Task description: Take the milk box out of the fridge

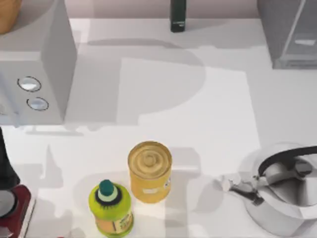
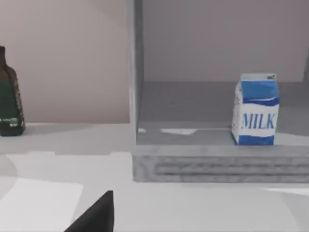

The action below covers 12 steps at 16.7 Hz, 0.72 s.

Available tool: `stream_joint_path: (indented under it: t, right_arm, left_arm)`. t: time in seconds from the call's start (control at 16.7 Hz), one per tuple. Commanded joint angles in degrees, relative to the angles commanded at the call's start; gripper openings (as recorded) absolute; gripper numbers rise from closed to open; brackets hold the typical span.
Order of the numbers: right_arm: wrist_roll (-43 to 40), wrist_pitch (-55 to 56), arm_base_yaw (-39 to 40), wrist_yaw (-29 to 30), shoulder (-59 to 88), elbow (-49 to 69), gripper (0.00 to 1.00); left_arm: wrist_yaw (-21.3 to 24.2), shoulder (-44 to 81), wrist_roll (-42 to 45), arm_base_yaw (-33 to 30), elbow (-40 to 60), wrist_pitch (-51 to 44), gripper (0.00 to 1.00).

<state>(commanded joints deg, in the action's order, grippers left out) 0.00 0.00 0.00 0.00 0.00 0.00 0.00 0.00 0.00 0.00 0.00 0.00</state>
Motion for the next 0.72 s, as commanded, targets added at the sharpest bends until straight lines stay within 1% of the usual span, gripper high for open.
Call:
stream_joint_path:
  t: [0.18,0.36,0.54,0.72]
  right_arm:
    - [0.0,0.6,-0.2,-0.3,0.6,0.2,1.00]
    - [-0.3,6.1,-2.1,-2.4,5.8,1.6,1.00]
    - [-0.5,16.9,-5.6,-6.0,16.4,3.5,1.00]
    - [-0.5,30.9,-10.3,-10.4,31.6,5.1,1.00]
  left_arm:
    - [0.0,0.0,0.0,0.0,0.0,0.0,1.00]
    - [0.0,0.0,0.0,0.0,0.0,0.0,1.00]
    - [0.0,0.0,0.0,0.0,0.0,0.0,1.00]
    - [0.0,0.0,0.0,0.0,0.0,0.0,1.00]
